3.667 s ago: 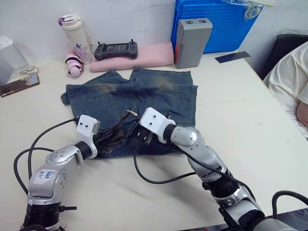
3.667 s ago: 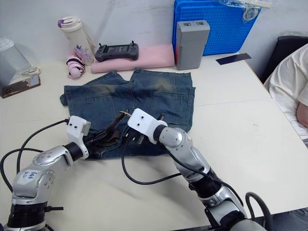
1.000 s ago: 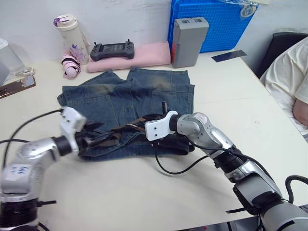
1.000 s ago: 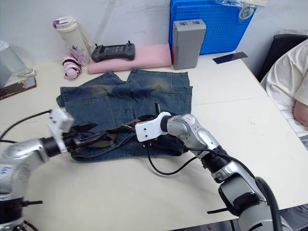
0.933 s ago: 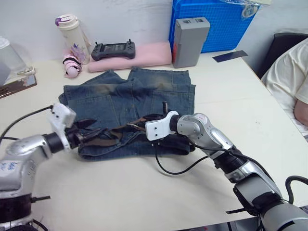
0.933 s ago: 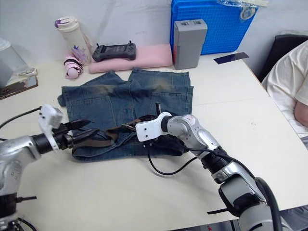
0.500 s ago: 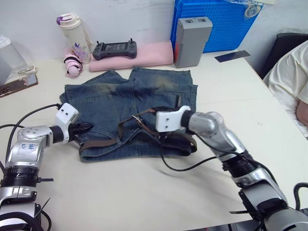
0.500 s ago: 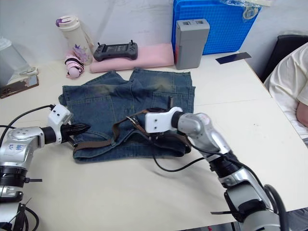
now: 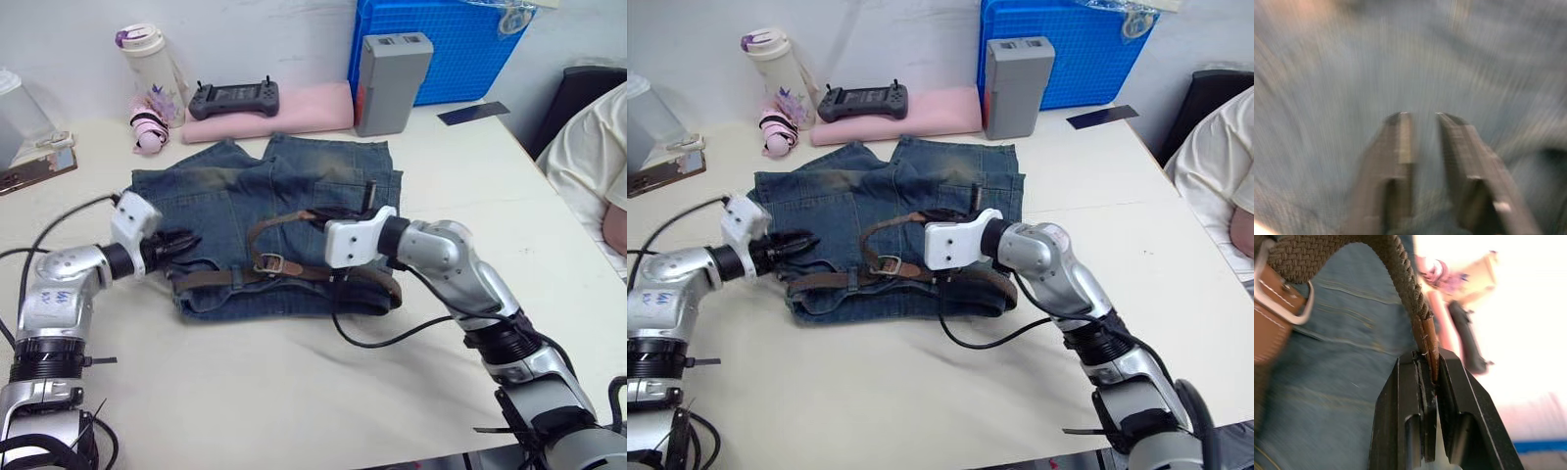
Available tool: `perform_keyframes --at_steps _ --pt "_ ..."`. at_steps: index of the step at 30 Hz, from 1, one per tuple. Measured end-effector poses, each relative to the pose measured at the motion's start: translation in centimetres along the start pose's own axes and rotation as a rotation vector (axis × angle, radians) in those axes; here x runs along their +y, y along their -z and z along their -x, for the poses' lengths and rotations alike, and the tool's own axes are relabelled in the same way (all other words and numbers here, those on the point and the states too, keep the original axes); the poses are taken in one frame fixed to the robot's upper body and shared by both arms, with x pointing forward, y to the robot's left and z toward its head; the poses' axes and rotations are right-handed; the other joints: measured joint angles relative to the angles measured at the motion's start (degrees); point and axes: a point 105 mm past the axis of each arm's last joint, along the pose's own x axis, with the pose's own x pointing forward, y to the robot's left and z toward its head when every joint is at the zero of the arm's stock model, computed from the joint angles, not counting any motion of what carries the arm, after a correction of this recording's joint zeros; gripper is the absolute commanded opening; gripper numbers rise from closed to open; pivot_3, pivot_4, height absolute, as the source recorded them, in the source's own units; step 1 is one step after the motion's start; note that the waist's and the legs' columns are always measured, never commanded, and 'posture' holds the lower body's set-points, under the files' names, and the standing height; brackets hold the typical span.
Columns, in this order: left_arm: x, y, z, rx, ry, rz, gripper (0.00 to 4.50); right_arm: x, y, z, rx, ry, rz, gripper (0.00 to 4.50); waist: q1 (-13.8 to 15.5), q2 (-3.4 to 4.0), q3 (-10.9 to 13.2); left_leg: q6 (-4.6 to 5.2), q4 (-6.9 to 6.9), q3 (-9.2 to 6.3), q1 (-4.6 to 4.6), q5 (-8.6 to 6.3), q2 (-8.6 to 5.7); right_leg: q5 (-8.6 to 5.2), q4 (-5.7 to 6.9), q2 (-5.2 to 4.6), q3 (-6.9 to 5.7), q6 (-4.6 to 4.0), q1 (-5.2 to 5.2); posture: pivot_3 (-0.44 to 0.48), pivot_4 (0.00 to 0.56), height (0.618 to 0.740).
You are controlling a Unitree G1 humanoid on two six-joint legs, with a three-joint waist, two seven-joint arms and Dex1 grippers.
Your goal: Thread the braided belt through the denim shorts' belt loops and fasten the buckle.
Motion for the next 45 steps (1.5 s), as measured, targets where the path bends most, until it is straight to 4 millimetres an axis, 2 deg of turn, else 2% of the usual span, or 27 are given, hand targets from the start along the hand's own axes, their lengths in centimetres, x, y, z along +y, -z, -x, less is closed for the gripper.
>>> perform_keyframes --at_steps 3,5,7,10,18,22,27,36,37,41,43,45 --pt "-2.6 -5.0 0.3 -0.209 0.123 0.038 3.56 0.8 0.0 -0.6 0.018 -0.030 0.008 0.00 -0.1 0.00 0.0 0.09 0.06 0.00 0.00 -0.05 -0.05 0.01 -0.03 -0.05 0.01 0.02 0.04 0.000 0.150 0.676" --pt "-5.1 -6.2 0.3 -0.242 0.217 0.020 3.56 0.9 0.4 -0.9 0.039 -0.043 0.019 0.00 -0.3 0.00 0.0 0.09 0.01 0.04 0.06 -0.06 -0.05 0.01 -0.11 -0.04 0.02 0.02 0.08 0.000 0.150 0.676" --pt "-6.8 -5.7 -0.3 -0.225 0.269 0.016 3.56 0.8 0.7 -1.0 0.058 -0.046 0.024 0.00 -0.5 0.01 0.0 0.05 -0.03 0.05 0.12 -0.07 -0.03 0.01 -0.18 -0.03 0.02 0.01 0.08 0.000 0.150 0.676" --pt "-8.5 -3.8 -1.4 -0.180 0.297 0.048 3.56 0.9 1.0 -1.2 0.072 -0.051 0.020 0.00 -1.1 0.00 0.0 -0.01 -0.04 0.05 0.11 -0.05 -0.01 0.01 -0.17 0.00 0.02 0.01 0.05 0.000 0.150 0.676" --pt "-8.1 -2.8 -3.0 -0.146 0.200 -0.078 3.56 0.6 1.2 -1.4 0.083 -0.047 0.030 0.00 -1.4 0.01 0.0 -0.03 -0.08 0.14 0.16 -0.05 0.01 0.00 -0.15 0.01 0.03 0.00 0.02 0.000 0.150 0.676" --pt "-8.2 -2.2 -3.5 -0.117 0.203 -0.128 2.50 0.6 1.1 -1.4 0.083 -0.047 0.032 0.00 -1.3 0.01 0.0 -0.03 -0.08 0.13 0.16 -0.05 0.00 0.00 -0.15 0.00 0.04 0.00 0.02 0.000 0.150 0.676" --pt "-8.1 -1.5 -4.1 -0.095 0.186 -0.142 0.31 0.6 1.0 -1.4 0.079 -0.045 0.037 0.00 -1.4 0.01 0.0 -0.03 -0.08 0.14 0.16 -0.05 0.00 0.00 -0.15 0.00 0.03 0.00 0.02 0.000 0.150 0.676" --pt "-8.0 -1.2 -5.1 -0.097 0.163 -0.151 0.31 0.9 1.1 -1.4 0.094 -0.051 0.017 0.00 -1.4 0.01 0.0 -0.03 -0.07 0.13 0.15 -0.05 0.00 0.00 -0.11 0.00 0.02 0.00 0.01 0.000 0.150 0.676" --pt "-8.0 -1.1 -5.1 -0.100 0.159 -0.145 0.23 1.0 1.1 -1.5 0.096 -0.046 -0.015 0.91 -1.4 0.01 0.0 -0.03 -0.07 0.14 0.15 -0.05 0.00 0.00 -0.11 0.00 0.03 -0.01 0.01 0.000 0.150 0.676" --pt "-8.1 -1.2 -5.3 -0.134 0.143 -0.084 0.23 0.6 -0.1 -2.0 0.065 -0.004 -0.171 2.63 -1.4 0.01 0.0 -0.03 -0.06 0.13 0.16 -0.05 0.01 0.00 -0.09 0.01 0.03 0.00 0.01 0.000 0.150 0.676" --pt "-8.3 -1.3 -5.1 -0.159 0.129 -0.030 0.23 0.3 0.8 -1.7 0.115 0.008 -0.234 2.63 -1.4 0.00 0.0 -0.01 0.00 0.11 0.16 -0.06 -0.01 0.00 -0.07 0.00 0.03 0.00 0.04 0.000 0.150 0.676" --pt "-8.0 -1.3 -4.6 -0.198 0.089 0.052 0.23 0.1 2.6 -0.9 0.192 0.033 -0.332 2.63 -1.1 -0.01 0.0 0.00 0.04 0.07 0.14 -0.06 -0.05 0.00 -0.07 -0.03 0.02 0.00 0.06 0.000 0.150 0.676"
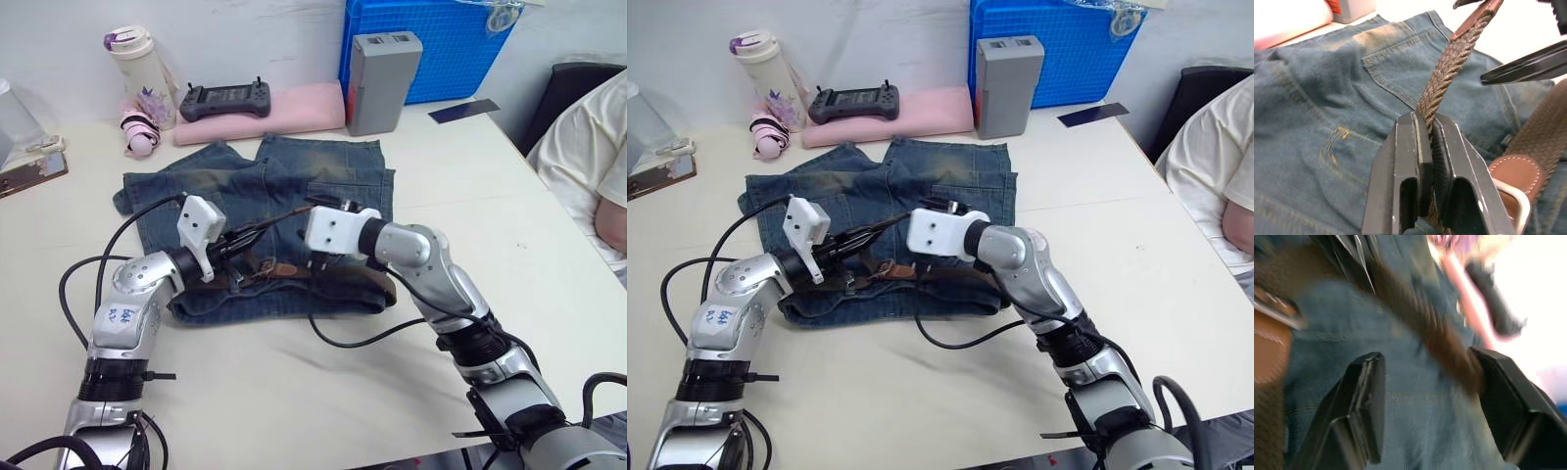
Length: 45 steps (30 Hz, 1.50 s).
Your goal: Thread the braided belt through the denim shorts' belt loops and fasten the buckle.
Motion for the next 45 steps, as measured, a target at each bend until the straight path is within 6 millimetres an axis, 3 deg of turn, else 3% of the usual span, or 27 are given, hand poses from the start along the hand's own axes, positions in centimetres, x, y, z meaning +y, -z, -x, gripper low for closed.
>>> perform_keyframes --at_steps 4,5,7,10,11,13,16,17,21,24,28,31,36,45 --pt "-0.2 -1.3 -0.1 -0.115 -0.061 0.143 0.23 -0.6 1.6 0.3 0.059 0.047 -0.178 2.63 -0.1 -0.01 0.0 0.00 0.00 0.01 -0.01 0.00 0.02 0.00 -0.02 0.01 0.01 0.00 0.01 0.000 0.150 0.676" --pt "-0.3 -1.7 -0.1 -0.149 -0.073 0.182 0.23 -0.3 1.4 0.2 0.051 0.038 -0.222 2.40 -0.2 -0.01 0.0 -0.01 -0.01 0.02 0.00 0.00 0.02 0.00 0.01 0.01 0.01 0.00 -0.01 0.000 0.150 0.676" --pt "-0.7 -2.1 -0.2 -0.189 -0.084 0.236 0.23 0.5 0.4 0.0 0.010 0.001 -0.298 1.80 -0.5 0.00 0.0 -0.02 -0.08 0.07 0.02 0.00 0.06 0.00 0.07 0.03 0.03 0.00 -0.03 0.000 0.150 0.676" --pt "-1.6 -1.9 0.1 -0.215 -0.099 0.306 0.23 2.5 -2.7 -0.3 -0.097 -0.129 -0.396 0.18 -1.0 0.00 0.0 -0.05 -0.10 0.11 0.06 0.00 0.12 0.00 0.07 0.06 0.02 0.00 -0.05 0.000 0.150 0.676" --pt "-1.8 -1.6 0.2 -0.213 -0.102 0.323 0.23 3.3 -3.7 -0.4 -0.122 -0.178 -0.410 0.02 -0.9 0.00 0.0 -0.05 -0.09 0.10 0.08 0.00 0.11 0.00 0.07 0.06 0.02 0.00 -0.04 0.000 0.150 0.676" --pt "-1.9 -1.2 0.5 -0.202 -0.115 0.338 0.23 4.9 -4.8 -0.7 -0.143 -0.257 -0.447 0.02 -0.7 -0.01 0.0 -0.05 -0.06 0.09 0.10 0.00 0.11 0.00 0.04 0.05 0.03 0.00 0.01 0.000 0.150 0.676" --pt "-2.2 -1.1 0.9 -0.203 -0.120 0.351 0.23 7.2 -4.7 -1.4 -0.100 -0.335 -0.476 0.02 -0.2 -0.02 0.0 -0.04 -0.03 0.07 0.10 -0.01 0.06 0.00 0.00 0.03 0.02 0.00 0.05 0.000 0.150 0.676" --pt "-2.3 -1.1 1.3 -0.204 -0.129 0.360 0.23 8.9 -4.1 -2.2 -0.057 -0.372 -0.496 0.02 -0.1 -0.03 0.0 -0.04 -0.02 0.07 0.10 -0.01 0.04 0.00 0.00 0.02 0.02 0.00 0.06 0.000 0.150 0.676" --pt "-2.5 -0.6 2.1 -0.192 -0.147 0.386 0.23 10.1 -3.9 -3.6 -0.018 -0.395 -0.470 0.02 -0.6 -0.05 0.0 -0.05 -0.08 0.15 0.17 -0.01 0.06 0.00 0.04 0.02 0.03 -0.01 0.04 0.000 0.150 0.676" --pt "-2.4 0.3 4.3 -0.142 -0.181 0.360 0.23 11.0 -4.0 -3.9 0.002 -0.437 -0.423 0.02 -1.1 -0.01 -0.2 -0.11 -0.18 0.18 0.33 -0.03 0.14 -0.02 0.11 0.05 0.02 -0.04 0.03 0.000 0.150 0.676" --pt "-1.3 2.3 7.6 -0.059 -0.268 0.350 0.23 11.0 -3.6 -3.4 0.011 -0.468 -0.362 0.02 -0.5 0.06 -0.3 -0.09 -0.18 0.15 0.38 -0.05 0.11 -0.02 -0.02 0.05 0.03 -0.05 0.17 0.000 0.150 0.676" --pt "-1.0 3.0 8.7 -0.040 -0.298 0.359 0.23 11.0 -3.6 -3.2 0.009 -0.481 -0.355 0.02 0.0 0.03 -0.3 -0.07 -0.16 0.09 0.38 -0.06 0.10 -0.02 -0.12 0.04 0.02 -0.05 0.27 0.000 0.150 0.676" --pt "-0.7 2.7 8.8 -0.056 -0.303 0.348 0.23 11.2 -4.0 -3.0 -0.005 -0.501 -0.361 0.02 -0.1 -0.01 -0.4 -0.08 -0.17 0.09 0.38 -0.06 0.10 -0.02 -0.13 0.05 0.02 -0.05 0.26 0.000 0.150 0.676" --pt "-0.7 3.0 8.7 -0.049 -0.312 0.358 0.23 8.6 -4.4 -2.0 -0.053 -0.461 -0.541 0.02 -0.2 0.00 -0.4 -0.09 -0.20 0.10 0.30 -0.06 0.12 -0.02 -0.13 0.07 0.02 -0.05 0.15 0.000 0.150 0.676"
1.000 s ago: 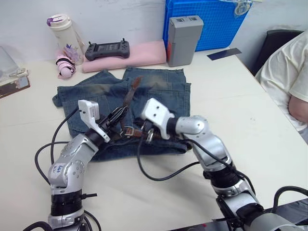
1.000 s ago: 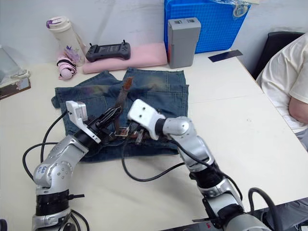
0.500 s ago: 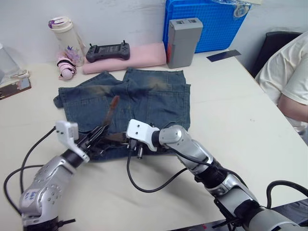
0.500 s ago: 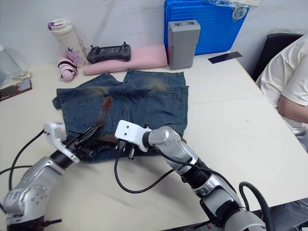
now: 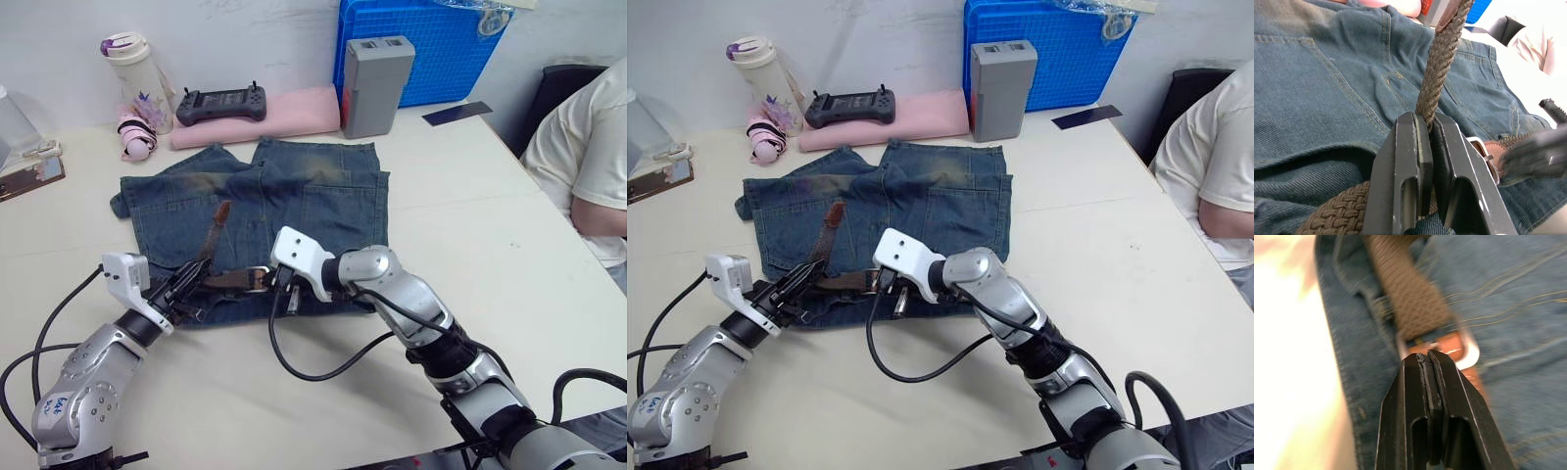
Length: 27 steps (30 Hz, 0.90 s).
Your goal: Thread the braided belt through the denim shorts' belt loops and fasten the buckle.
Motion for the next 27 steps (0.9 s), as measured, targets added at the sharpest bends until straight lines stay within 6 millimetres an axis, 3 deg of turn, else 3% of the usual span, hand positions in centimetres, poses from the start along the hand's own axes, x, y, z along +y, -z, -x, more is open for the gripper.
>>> perform_keyframes --at_steps 11,20,27 --pt "0.1 0.1 0.2 0.014 0.003 -0.008 0.23 0.0 0.8 -1.4 0.028 0.035 -0.021 0.02 0.0 0.02 0.0 0.00 0.00 0.02 -0.01 0.00 0.00 0.00 0.01 0.00 0.02 0.00 -0.02 0.000 0.150 0.676" --pt "0.0 0.0 0.2 0.016 0.003 -0.014 0.23 0.7 -0.7 -3.8 0.019 -0.006 0.029 0.02 -0.1 0.02 0.0 0.00 0.00 0.01 -0.01 0.00 0.00 0.00 0.04 0.01 0.01 0.00 -0.04 0.000 0.150 0.676" --pt "0.2 -0.2 0.2 0.022 -0.001 -0.028 0.23 0.9 -0.9 -4.3 0.060 -0.043 0.095 0.02 -0.1 0.04 0.0 -0.01 0.00 0.01 -0.01 0.00 -0.01 0.00 0.06 0.01 0.01 0.00 -0.06 0.000 0.150 0.676"
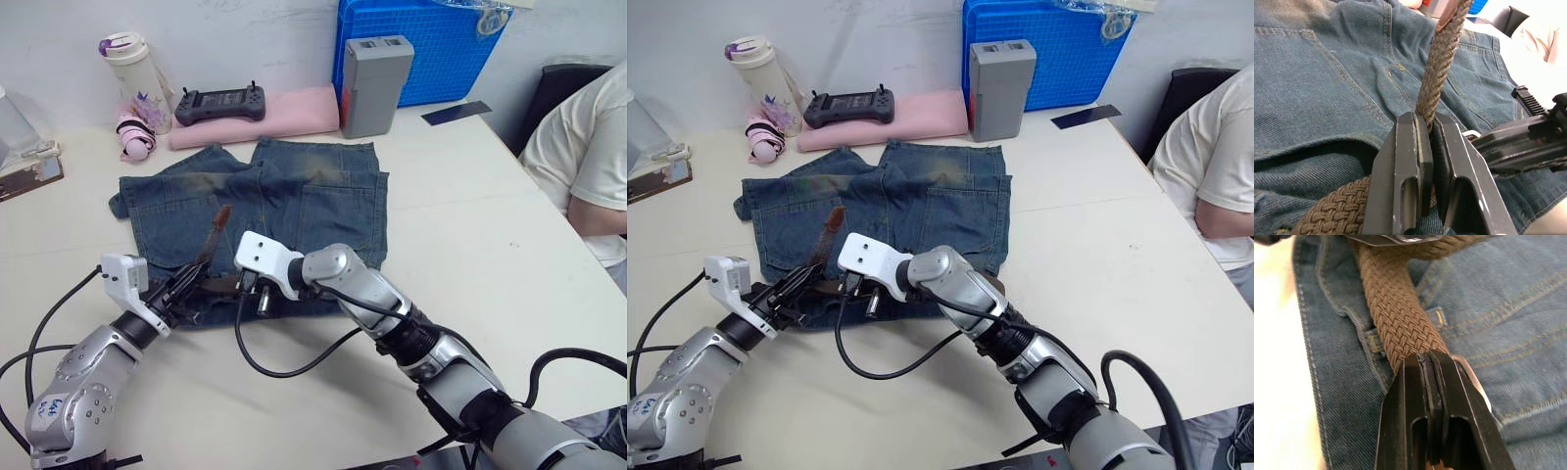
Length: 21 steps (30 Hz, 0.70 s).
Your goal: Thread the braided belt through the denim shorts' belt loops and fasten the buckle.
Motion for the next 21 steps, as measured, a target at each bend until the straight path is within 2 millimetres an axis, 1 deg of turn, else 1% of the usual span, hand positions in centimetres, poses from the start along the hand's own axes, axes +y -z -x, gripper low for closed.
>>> perform_keyframes --at_steps 4,8,10,12,15,19,21 --pt "0.2 0.0 0.1 0.009 0.000 -0.011 0.23 -0.4 -0.6 0.5 -0.006 -0.017 0.000 0.02 0.0 0.02 0.0 0.00 0.00 0.00 -0.01 0.00 0.00 0.00 -0.01 0.00 0.00 0.00 0.00 0.000 0.150 0.676" --pt "0.4 0.0 0.0 0.011 0.002 -0.023 0.23 -1.7 -2.8 1.9 -0.081 -0.003 -0.010 0.02 0.0 0.02 0.0 0.00 0.00 -0.01 -0.02 0.00 0.00 0.00 -0.01 0.00 -0.01 0.00 -0.01 0.000 0.150 0.676" --pt "0.4 0.0 0.0 0.013 0.007 -0.027 0.23 -2.1 -3.6 2.4 -0.106 0.008 -0.008 0.02 0.0 0.02 0.0 0.00 -0.01 -0.01 -0.02 0.00 0.00 0.00 -0.01 0.00 -0.01 0.00 -0.01 0.000 0.150 0.676" --pt "0.4 0.0 0.0 0.013 0.009 -0.028 0.23 -2.4 -3.8 2.6 -0.115 0.024 -0.006 0.02 0.0 0.03 0.0 0.00 -0.01 -0.01 -0.02 0.00 0.00 0.00 -0.01 0.00 -0.01 0.00 -0.01 0.000 0.150 0.676" --pt "0.3 0.0 0.0 0.013 0.010 -0.028 0.23 -2.4 -3.3 2.2 -0.088 0.040 0.026 0.02 0.0 0.03 0.0 0.00 -0.01 -0.01 -0.02 0.00 0.00 0.00 0.00 -0.01 0.00 0.00 -0.02 0.000 0.150 0.676" --pt "0.3 -0.2 -0.2 0.007 0.016 -0.031 0.23 -1.3 -1.3 1.1 -0.035 0.020 0.039 0.02 0.0 0.02 0.0 0.00 -0.01 0.00 -0.03 0.00 0.00 0.00 0.00 -0.01 0.00 0.00 -0.01 0.000 0.150 0.676" --pt "0.2 -0.3 -0.3 0.005 0.017 -0.033 0.23 -0.8 -0.7 0.7 -0.015 0.013 0.055 0.02 0.0 0.02 0.0 0.00 -0.01 0.00 -0.03 0.00 0.00 0.00 0.00 -0.01 0.00 0.00 -0.02 0.000 0.150 0.676"
